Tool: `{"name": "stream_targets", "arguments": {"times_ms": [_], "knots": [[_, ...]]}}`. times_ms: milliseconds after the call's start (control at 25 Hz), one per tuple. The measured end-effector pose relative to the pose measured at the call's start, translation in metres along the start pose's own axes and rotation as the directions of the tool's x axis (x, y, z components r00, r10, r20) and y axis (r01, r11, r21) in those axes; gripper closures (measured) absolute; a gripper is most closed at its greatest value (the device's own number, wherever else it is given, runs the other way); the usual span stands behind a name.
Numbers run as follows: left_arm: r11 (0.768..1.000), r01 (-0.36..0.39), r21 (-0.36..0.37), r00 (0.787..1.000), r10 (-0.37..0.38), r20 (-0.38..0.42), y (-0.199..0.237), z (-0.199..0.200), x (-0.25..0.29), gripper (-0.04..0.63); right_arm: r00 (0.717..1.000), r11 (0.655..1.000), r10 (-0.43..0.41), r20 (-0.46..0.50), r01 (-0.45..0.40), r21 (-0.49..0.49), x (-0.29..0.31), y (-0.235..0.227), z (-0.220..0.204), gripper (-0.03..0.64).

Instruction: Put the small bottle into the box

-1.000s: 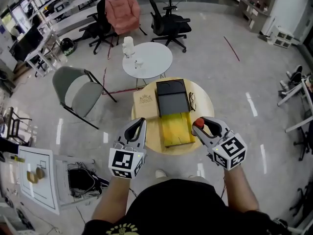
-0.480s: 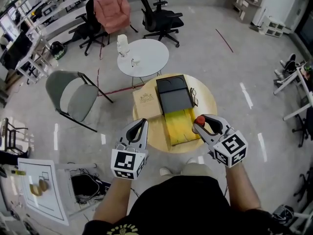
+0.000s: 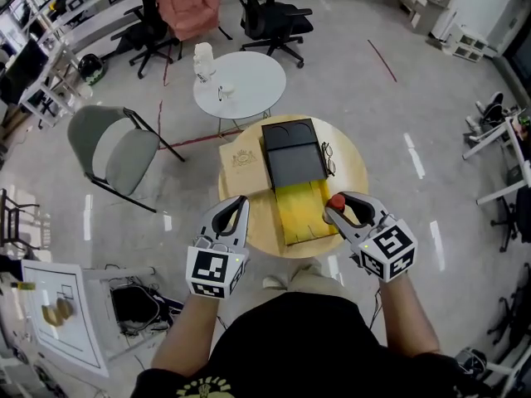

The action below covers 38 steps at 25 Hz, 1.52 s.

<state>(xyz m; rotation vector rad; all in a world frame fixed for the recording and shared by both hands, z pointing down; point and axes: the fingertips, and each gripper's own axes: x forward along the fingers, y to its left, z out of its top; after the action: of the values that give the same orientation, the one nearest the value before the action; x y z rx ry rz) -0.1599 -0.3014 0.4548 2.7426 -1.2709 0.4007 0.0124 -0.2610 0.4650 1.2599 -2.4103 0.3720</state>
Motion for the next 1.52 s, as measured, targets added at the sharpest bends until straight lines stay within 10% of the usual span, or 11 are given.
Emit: {"name": "stream_targets", "arguments": {"times_ms": [1520], "knots": [[0.996,0.083,-0.03,0.982,-0.087,-0.166,-0.036,-0.1,0.103,0.577,0.954,0.989,0.099,-0.284,-0.061,0.138,0.089,-0.061,-0.165,0.463]]}}
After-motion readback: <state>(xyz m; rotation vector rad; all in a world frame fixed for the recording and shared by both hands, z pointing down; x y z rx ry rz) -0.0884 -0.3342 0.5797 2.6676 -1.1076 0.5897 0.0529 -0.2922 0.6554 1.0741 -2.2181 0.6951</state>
